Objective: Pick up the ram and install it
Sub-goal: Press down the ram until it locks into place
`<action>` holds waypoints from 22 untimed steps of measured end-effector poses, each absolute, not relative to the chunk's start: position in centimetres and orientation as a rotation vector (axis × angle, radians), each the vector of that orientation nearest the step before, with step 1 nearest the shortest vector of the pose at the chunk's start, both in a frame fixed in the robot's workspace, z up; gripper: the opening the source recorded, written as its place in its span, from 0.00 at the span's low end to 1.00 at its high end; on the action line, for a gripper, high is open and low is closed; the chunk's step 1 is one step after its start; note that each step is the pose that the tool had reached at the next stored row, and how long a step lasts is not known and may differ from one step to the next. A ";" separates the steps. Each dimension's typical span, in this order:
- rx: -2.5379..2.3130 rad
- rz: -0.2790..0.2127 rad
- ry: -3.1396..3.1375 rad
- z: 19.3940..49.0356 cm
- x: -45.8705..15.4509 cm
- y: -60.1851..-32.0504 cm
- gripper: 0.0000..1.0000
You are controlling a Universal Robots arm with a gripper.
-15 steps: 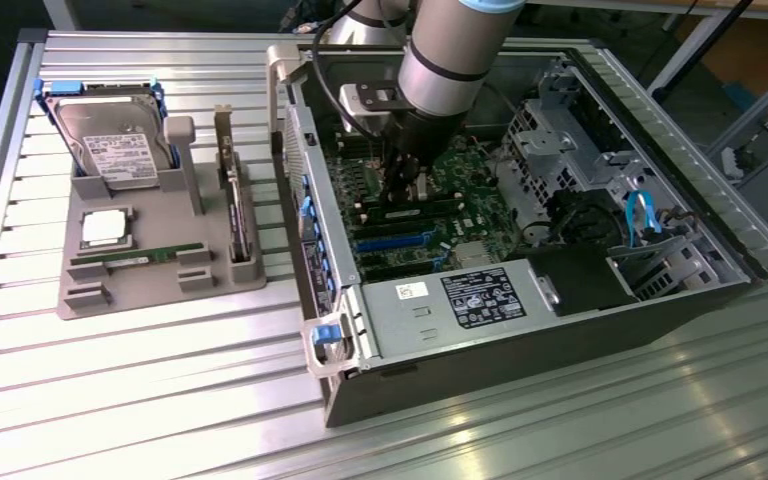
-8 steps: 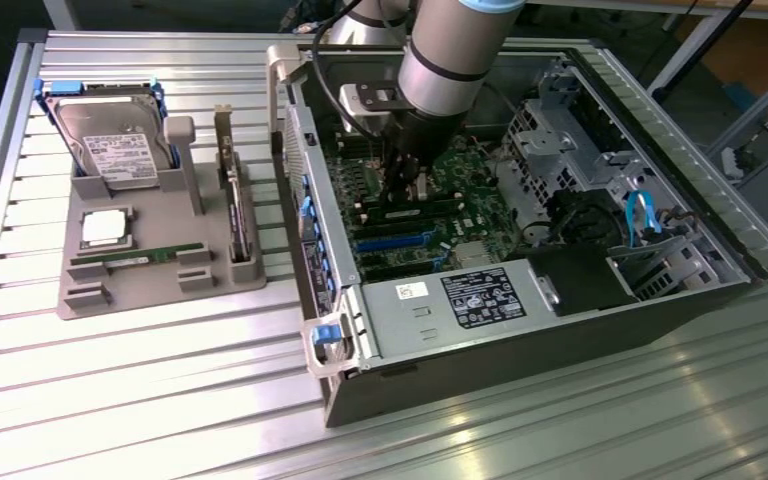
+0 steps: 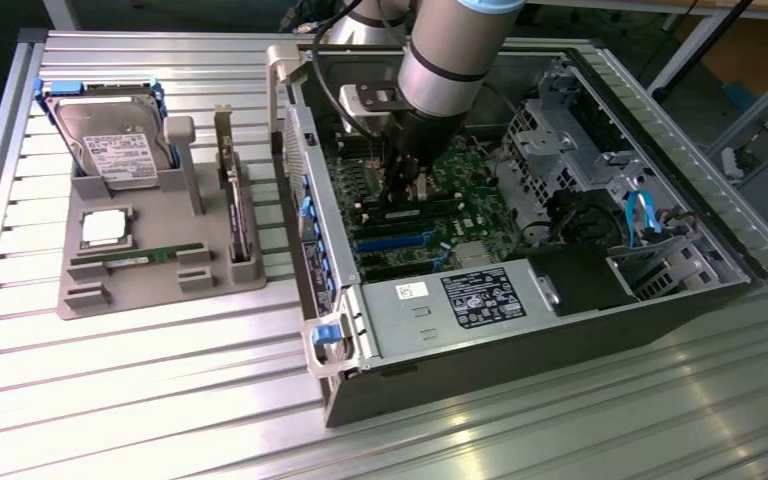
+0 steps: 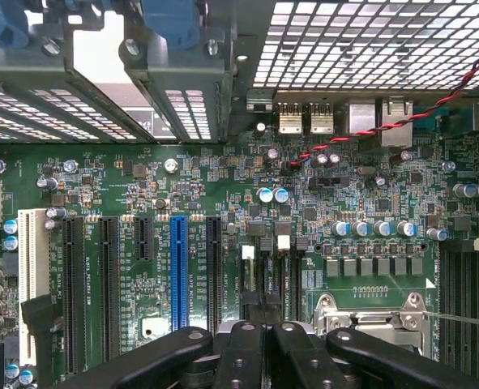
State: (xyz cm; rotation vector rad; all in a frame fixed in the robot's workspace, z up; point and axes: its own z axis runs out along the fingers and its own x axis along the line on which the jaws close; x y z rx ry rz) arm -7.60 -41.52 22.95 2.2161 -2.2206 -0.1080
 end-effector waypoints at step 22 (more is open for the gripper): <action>2.216 -0.108 -2.221 29.9 -7.1 -41.5 0.10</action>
